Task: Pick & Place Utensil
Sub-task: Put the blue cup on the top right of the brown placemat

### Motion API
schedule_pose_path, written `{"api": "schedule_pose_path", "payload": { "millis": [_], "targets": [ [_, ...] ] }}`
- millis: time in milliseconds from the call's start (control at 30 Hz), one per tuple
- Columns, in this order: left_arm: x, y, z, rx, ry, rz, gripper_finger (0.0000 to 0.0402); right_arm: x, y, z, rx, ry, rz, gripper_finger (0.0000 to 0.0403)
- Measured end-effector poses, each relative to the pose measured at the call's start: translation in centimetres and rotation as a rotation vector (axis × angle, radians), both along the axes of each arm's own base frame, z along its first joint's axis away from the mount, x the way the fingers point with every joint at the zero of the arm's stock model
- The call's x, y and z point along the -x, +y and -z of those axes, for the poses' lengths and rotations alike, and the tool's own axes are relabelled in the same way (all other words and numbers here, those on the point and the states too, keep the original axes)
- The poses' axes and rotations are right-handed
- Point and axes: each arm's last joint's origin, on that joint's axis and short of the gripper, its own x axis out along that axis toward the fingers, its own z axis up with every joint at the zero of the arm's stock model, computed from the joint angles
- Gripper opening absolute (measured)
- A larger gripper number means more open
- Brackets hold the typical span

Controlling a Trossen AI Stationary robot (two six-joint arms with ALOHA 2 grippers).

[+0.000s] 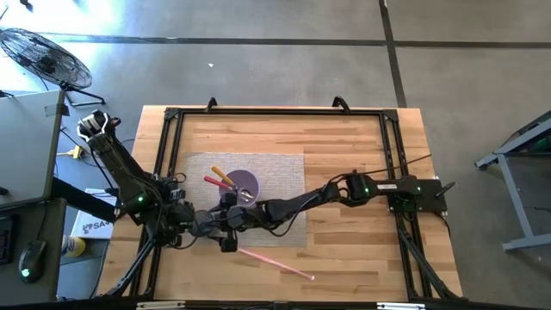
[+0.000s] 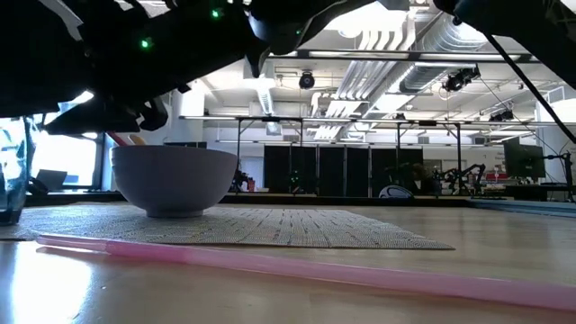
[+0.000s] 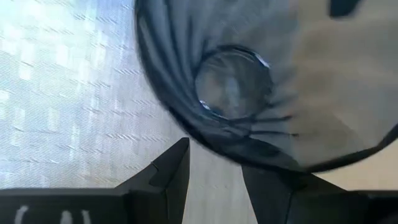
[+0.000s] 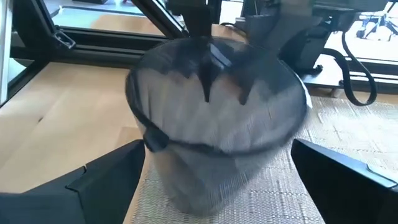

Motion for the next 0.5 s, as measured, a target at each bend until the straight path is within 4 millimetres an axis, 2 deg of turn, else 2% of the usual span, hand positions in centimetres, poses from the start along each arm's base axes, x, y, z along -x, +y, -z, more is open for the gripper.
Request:
{"api": "schedule_pose_path", "payload": {
  "millis": [300, 500],
  "targets": [
    [-0.24, 0.19, -0.09, -0.062, -0.093, -0.037, 0.014, 0.01, 0.02, -0.05, 0.002, -0.003, 0.008, 0.04],
    [-0.74, -0.45, 0.35, -0.07, -0.107, -0.043, 0.014, 0.04, 0.09, -0.06, -0.053, 0.003, 0.024, 0.0398]
  ]
}}
